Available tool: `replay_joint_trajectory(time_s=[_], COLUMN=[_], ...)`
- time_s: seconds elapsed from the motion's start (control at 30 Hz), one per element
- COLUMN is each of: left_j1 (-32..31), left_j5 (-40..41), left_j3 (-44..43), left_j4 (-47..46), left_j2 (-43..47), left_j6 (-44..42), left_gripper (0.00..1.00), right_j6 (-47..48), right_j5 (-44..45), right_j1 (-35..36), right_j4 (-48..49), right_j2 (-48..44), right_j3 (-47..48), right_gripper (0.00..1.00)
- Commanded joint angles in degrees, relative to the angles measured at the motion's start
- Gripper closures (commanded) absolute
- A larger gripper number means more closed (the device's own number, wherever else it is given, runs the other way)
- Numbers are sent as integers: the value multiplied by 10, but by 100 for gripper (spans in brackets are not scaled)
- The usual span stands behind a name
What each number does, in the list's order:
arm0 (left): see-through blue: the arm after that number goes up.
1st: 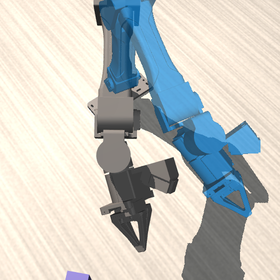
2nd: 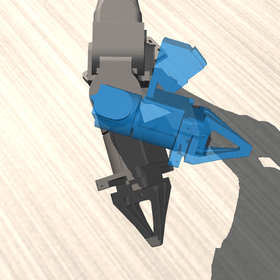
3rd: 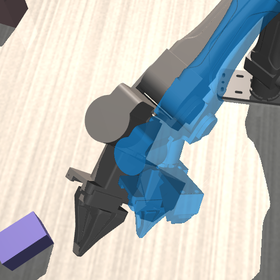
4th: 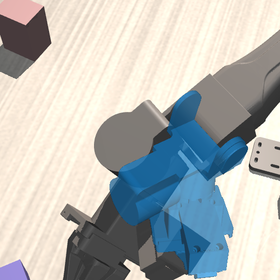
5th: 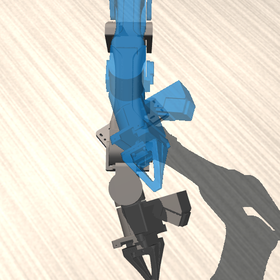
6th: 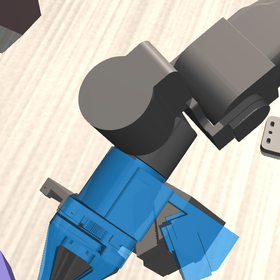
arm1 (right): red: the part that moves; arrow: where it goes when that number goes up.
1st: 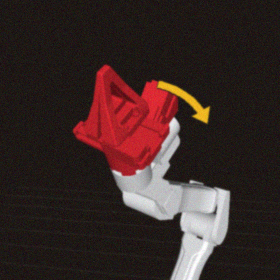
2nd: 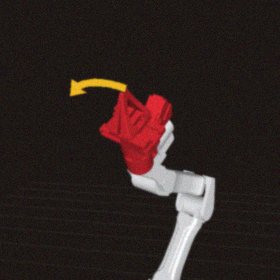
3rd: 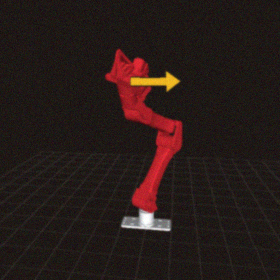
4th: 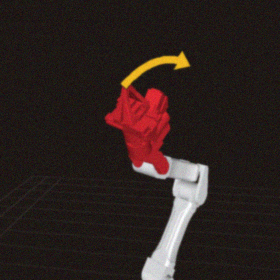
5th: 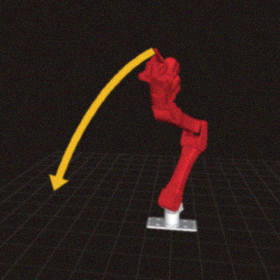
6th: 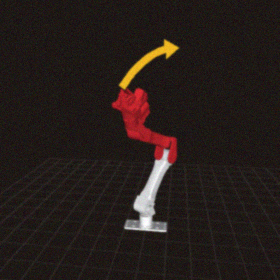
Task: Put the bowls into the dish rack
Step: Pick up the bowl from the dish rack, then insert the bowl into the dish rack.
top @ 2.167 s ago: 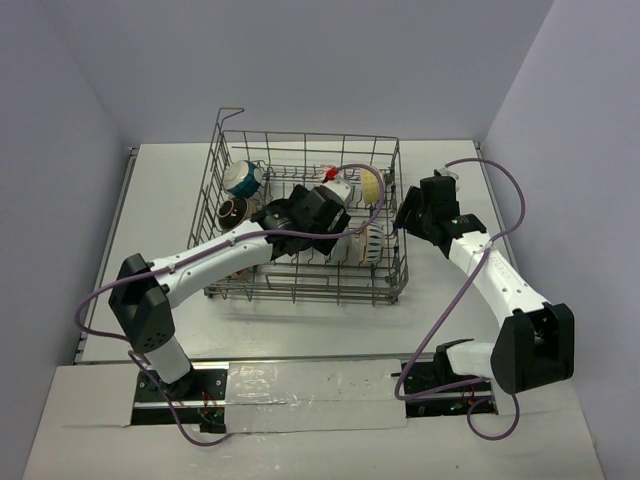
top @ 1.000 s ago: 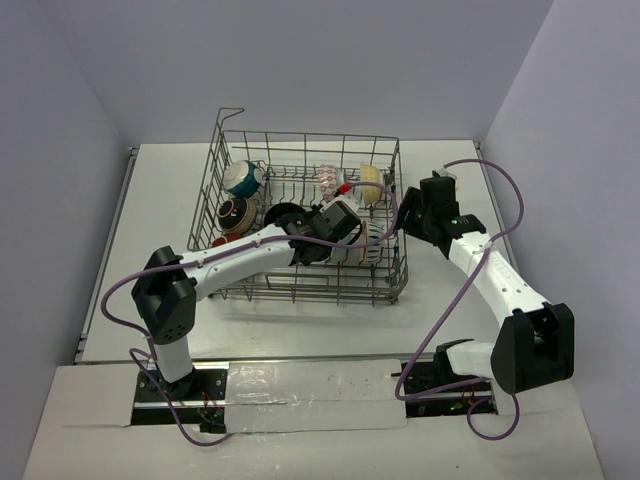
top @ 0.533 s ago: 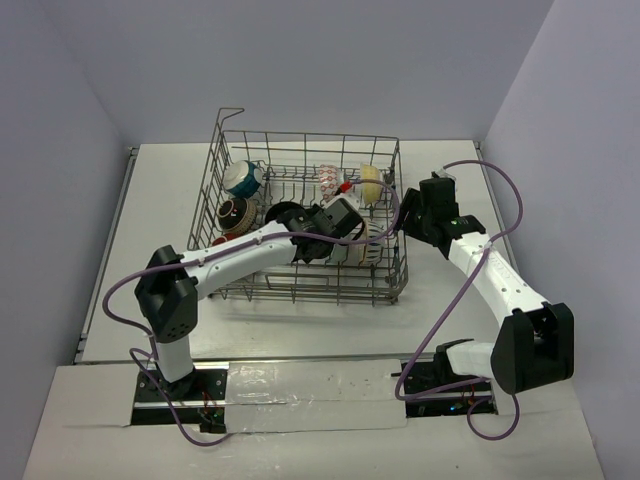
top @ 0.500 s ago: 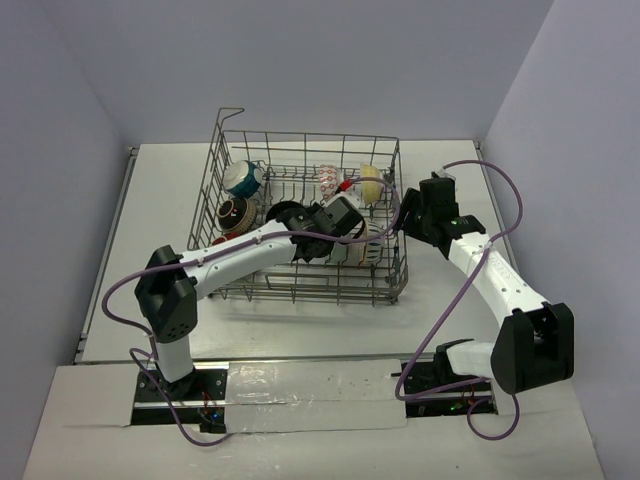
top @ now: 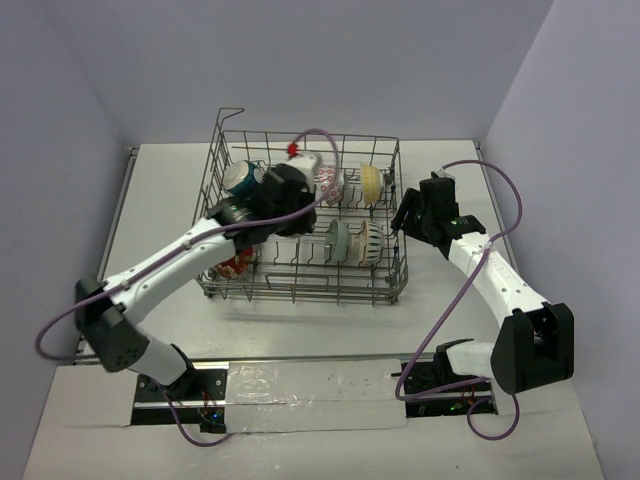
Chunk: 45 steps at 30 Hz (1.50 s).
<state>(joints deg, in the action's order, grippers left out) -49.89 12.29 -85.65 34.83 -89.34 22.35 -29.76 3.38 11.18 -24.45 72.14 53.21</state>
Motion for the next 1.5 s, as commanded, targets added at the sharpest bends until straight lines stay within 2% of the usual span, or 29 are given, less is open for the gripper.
replay_joint_trajectory(time_s=[0.0,0.2,0.43,0.8,1.33,1.47], left_j1=[57,127,143,142,146,151], left_j5=[-108,-256,-335,-310,-315,-317], left_j3=[52,94,204,272,326,325], left_j4=[-147,-244,-397,-433,-531,-526], left_j2=[94,122,121,125,99,95], left_j6=[67,166,276,364,422,422], left_gripper=[100,100,100,100,100,100], right_j6=[1,1,2,2,1,1], right_j5=[1,-3,-2,-7,-13,-10], right_j1=[-4,-3,-3,-3,-4,-3], right_j4=[15,12,16,19,21,19], right_j2=[-14,-4,-9,-7,-2,1], right_j3=[1,6,4,1,0,1], right_gripper=[33,33,33,32,32,32])
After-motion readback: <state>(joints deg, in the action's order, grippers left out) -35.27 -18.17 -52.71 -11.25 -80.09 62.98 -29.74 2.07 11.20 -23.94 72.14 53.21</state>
